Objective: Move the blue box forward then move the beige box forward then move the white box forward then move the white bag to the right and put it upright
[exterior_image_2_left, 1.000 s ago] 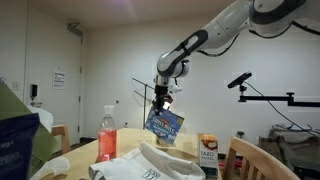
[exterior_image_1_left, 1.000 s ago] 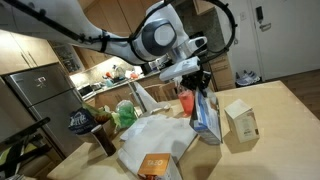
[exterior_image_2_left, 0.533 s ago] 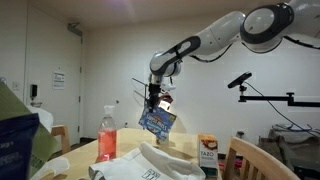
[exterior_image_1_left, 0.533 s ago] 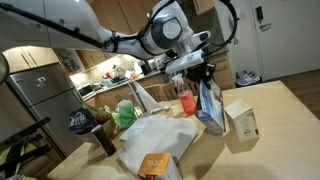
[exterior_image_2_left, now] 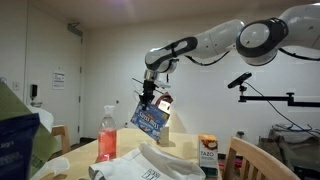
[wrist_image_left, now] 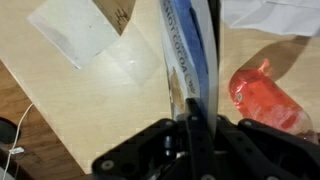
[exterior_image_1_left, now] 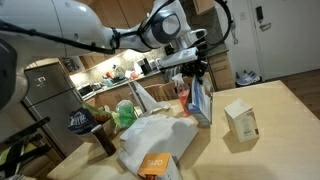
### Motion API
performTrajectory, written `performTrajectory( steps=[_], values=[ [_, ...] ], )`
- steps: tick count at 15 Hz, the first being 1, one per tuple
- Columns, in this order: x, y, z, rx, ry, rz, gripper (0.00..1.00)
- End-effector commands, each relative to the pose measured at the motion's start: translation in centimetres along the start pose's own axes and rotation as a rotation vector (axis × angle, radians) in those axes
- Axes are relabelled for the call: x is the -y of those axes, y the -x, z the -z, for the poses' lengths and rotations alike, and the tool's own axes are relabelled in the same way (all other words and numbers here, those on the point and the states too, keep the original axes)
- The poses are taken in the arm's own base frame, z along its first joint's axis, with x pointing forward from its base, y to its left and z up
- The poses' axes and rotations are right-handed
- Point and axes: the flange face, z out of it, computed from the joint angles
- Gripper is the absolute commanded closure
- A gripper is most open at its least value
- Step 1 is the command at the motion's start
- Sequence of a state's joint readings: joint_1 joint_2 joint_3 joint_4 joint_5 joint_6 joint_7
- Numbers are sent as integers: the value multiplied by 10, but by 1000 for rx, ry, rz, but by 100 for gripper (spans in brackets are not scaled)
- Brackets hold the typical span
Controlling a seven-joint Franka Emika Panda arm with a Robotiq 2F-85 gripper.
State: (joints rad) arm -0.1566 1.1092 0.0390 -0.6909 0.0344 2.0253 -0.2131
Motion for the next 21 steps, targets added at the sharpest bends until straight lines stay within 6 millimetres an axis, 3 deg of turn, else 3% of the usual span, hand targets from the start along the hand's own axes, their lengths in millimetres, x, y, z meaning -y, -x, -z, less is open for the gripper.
performTrajectory(
  steps=[1, 4, 9, 15, 16, 17, 21],
  values=[
    [2, -1, 0, -1, -9, 0, 96],
    [1, -2, 1, -6, -11, -2, 99],
    [-2, 2, -21, 13, 15, -15, 99],
    [5, -2, -19, 14, 60, -11, 99],
    [8, -2, -18, 23, 67, 0, 71],
    [9, -2, -18, 24, 76, 6, 70],
    [7, 2, -26, 52, 59, 15, 41]
  ],
)
